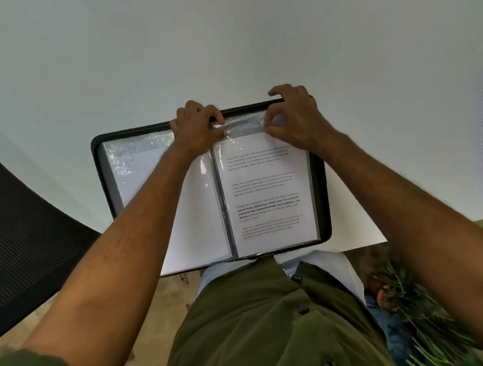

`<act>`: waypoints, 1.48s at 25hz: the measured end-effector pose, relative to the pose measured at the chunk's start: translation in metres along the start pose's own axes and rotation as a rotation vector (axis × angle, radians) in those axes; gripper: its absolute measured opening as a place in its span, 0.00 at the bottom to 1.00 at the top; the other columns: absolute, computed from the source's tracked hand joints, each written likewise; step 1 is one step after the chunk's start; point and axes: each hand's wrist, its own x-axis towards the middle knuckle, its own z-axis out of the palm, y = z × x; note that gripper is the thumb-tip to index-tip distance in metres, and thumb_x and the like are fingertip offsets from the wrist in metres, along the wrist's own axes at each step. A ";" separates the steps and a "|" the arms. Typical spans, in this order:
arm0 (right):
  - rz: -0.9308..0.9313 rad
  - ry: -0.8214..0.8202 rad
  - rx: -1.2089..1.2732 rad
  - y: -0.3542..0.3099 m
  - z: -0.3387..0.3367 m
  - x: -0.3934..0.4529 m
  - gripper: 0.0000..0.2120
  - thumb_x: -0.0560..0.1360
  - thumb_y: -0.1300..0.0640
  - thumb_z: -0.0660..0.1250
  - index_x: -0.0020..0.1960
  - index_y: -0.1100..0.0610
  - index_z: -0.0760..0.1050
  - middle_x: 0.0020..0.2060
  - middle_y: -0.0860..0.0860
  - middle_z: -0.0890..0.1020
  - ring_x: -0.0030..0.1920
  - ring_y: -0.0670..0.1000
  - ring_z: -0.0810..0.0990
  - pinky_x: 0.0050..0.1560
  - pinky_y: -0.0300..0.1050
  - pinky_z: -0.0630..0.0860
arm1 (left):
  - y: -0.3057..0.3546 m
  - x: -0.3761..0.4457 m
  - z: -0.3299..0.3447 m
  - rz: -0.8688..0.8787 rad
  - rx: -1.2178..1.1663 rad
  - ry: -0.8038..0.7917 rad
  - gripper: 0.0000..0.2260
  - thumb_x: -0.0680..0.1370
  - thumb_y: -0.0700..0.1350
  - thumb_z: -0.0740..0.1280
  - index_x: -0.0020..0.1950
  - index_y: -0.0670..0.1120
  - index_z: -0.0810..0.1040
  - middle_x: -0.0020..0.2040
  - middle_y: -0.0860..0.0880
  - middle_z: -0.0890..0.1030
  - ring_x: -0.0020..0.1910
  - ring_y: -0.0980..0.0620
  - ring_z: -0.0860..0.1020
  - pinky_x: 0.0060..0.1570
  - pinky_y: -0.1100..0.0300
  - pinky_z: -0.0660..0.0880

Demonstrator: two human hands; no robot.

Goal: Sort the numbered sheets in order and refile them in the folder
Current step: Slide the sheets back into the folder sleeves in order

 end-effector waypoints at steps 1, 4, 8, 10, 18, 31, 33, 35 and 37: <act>0.024 0.071 0.121 0.001 0.004 -0.009 0.08 0.74 0.53 0.74 0.53 0.50 0.82 0.70 0.49 0.71 0.68 0.53 0.70 0.68 0.48 0.65 | 0.000 -0.003 0.001 0.008 0.018 0.008 0.15 0.75 0.56 0.75 0.60 0.57 0.79 0.64 0.48 0.68 0.67 0.46 0.65 0.62 0.54 0.57; 0.130 0.342 0.376 0.004 0.016 -0.035 0.27 0.70 0.61 0.76 0.67 0.54 0.73 0.68 0.52 0.68 0.64 0.39 0.71 0.64 0.38 0.74 | -0.001 -0.013 0.004 0.052 0.087 0.035 0.23 0.75 0.54 0.74 0.69 0.54 0.76 0.70 0.45 0.69 0.70 0.42 0.66 0.70 0.50 0.60; 0.322 0.385 0.587 0.006 0.035 -0.081 0.39 0.70 0.61 0.78 0.74 0.52 0.62 0.65 0.52 0.71 0.59 0.43 0.78 0.54 0.38 0.81 | -0.013 -0.052 0.034 0.157 0.237 0.107 0.42 0.72 0.52 0.76 0.81 0.41 0.60 0.78 0.37 0.64 0.77 0.35 0.63 0.76 0.43 0.60; 0.407 0.313 0.592 0.008 0.047 -0.109 0.38 0.73 0.58 0.77 0.74 0.49 0.59 0.60 0.52 0.77 0.53 0.50 0.83 0.50 0.43 0.83 | -0.020 -0.087 0.060 0.205 0.297 0.165 0.42 0.71 0.48 0.76 0.79 0.36 0.62 0.77 0.33 0.64 0.75 0.32 0.65 0.72 0.39 0.65; 0.556 0.010 0.705 0.006 0.065 -0.192 0.10 0.81 0.49 0.69 0.55 0.56 0.79 0.50 0.51 0.85 0.49 0.51 0.85 0.42 0.39 0.79 | -0.041 -0.195 0.130 0.232 0.283 0.070 0.34 0.74 0.48 0.73 0.77 0.44 0.66 0.77 0.38 0.67 0.73 0.35 0.68 0.72 0.41 0.67; 0.262 -0.209 0.989 -0.116 0.086 -0.179 0.08 0.80 0.54 0.69 0.54 0.55 0.85 0.68 0.51 0.80 0.58 0.48 0.84 0.54 0.38 0.80 | -0.016 -0.241 0.060 -0.193 -0.858 -0.197 0.27 0.82 0.66 0.58 0.74 0.52 0.73 0.73 0.49 0.74 0.71 0.48 0.73 0.72 0.49 0.67; 0.219 -0.250 1.001 -0.137 0.092 -0.174 0.07 0.80 0.55 0.69 0.54 0.56 0.85 0.68 0.49 0.80 0.57 0.45 0.84 0.52 0.36 0.78 | -0.024 -0.249 0.052 -0.211 -0.987 -0.167 0.26 0.81 0.67 0.58 0.72 0.53 0.74 0.68 0.50 0.79 0.66 0.49 0.77 0.69 0.48 0.71; 0.191 -0.305 1.002 -0.153 0.099 -0.170 0.07 0.80 0.56 0.69 0.52 0.56 0.85 0.67 0.48 0.81 0.57 0.45 0.84 0.55 0.37 0.79 | -0.033 -0.256 0.045 -0.226 -1.079 -0.129 0.24 0.81 0.66 0.59 0.70 0.53 0.75 0.63 0.49 0.82 0.62 0.48 0.80 0.65 0.50 0.75; 0.183 -0.344 1.010 -0.165 0.105 -0.166 0.07 0.80 0.56 0.70 0.48 0.58 0.85 0.64 0.49 0.83 0.57 0.47 0.84 0.58 0.42 0.79 | -0.043 -0.260 0.040 -0.248 -1.117 -0.081 0.23 0.81 0.65 0.61 0.69 0.52 0.76 0.61 0.49 0.84 0.61 0.48 0.81 0.62 0.51 0.77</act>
